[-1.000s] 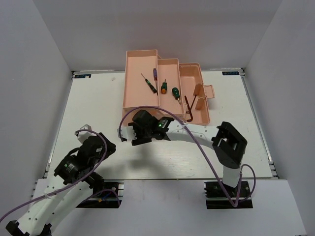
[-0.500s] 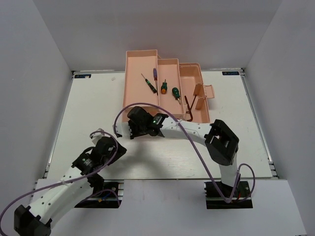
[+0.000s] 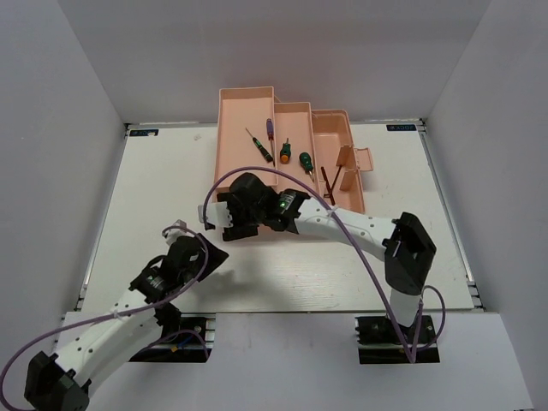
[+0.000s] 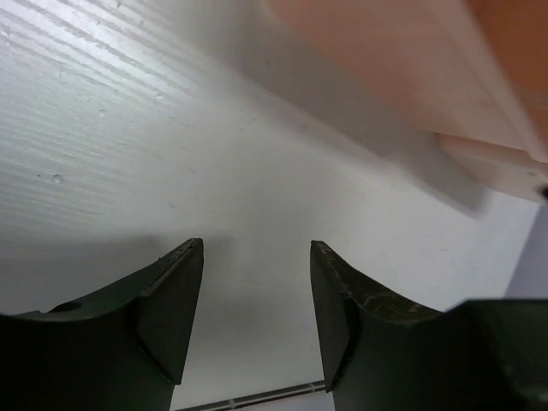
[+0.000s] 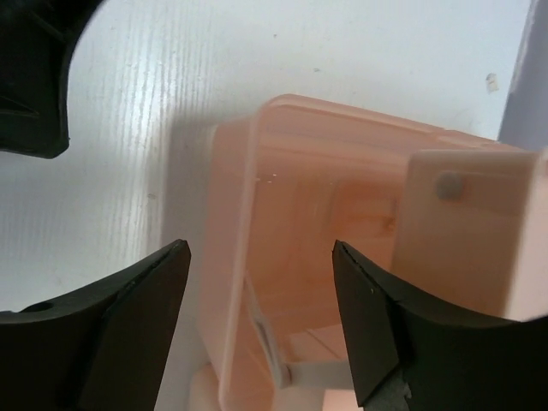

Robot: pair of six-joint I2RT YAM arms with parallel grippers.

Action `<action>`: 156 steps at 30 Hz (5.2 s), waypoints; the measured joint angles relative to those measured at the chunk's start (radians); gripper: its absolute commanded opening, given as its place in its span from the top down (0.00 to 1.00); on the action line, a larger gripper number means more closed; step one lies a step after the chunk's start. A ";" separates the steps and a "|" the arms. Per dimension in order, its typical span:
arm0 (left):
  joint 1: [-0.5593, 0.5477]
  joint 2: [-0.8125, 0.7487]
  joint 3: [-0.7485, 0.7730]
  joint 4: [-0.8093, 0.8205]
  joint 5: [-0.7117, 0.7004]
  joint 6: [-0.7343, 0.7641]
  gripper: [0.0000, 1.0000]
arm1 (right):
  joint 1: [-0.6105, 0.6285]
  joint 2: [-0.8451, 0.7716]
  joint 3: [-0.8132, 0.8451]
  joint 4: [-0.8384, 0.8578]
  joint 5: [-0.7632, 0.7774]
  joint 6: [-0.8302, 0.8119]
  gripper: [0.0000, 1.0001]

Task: Sort the tools into containers

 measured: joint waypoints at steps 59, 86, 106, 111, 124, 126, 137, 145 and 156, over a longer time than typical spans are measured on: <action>0.277 0.962 -0.080 1.490 0.222 0.135 0.20 | -0.121 -0.089 0.005 -0.222 -0.231 0.229 1.00; 0.352 1.223 0.105 1.751 0.461 -0.043 0.22 | -0.072 -0.148 -0.053 -0.228 -0.056 0.357 0.25; 0.353 1.220 0.185 1.634 0.470 -0.035 0.22 | -0.060 -0.307 0.219 -0.262 0.081 0.498 0.63; 0.354 1.171 0.222 1.527 0.483 0.005 0.23 | -0.124 -0.378 0.229 -0.125 0.333 0.432 1.00; 0.356 1.065 0.489 1.172 0.526 0.155 0.23 | -1.029 -0.053 0.075 -0.177 0.202 0.520 1.00; 0.354 1.065 0.549 1.125 0.539 0.168 0.23 | -1.076 0.035 0.045 -0.220 0.121 0.546 1.00; 0.267 1.221 0.997 0.963 0.703 0.199 0.23 | -1.136 0.156 -0.010 -0.323 -0.337 0.656 1.00; 0.188 1.367 1.191 0.965 0.774 0.193 0.22 | -1.167 0.123 -0.047 -0.305 -0.416 0.697 1.00; 0.183 1.077 1.141 0.623 0.645 0.400 0.14 | -1.199 -0.099 -0.179 -0.296 -0.353 0.708 1.00</action>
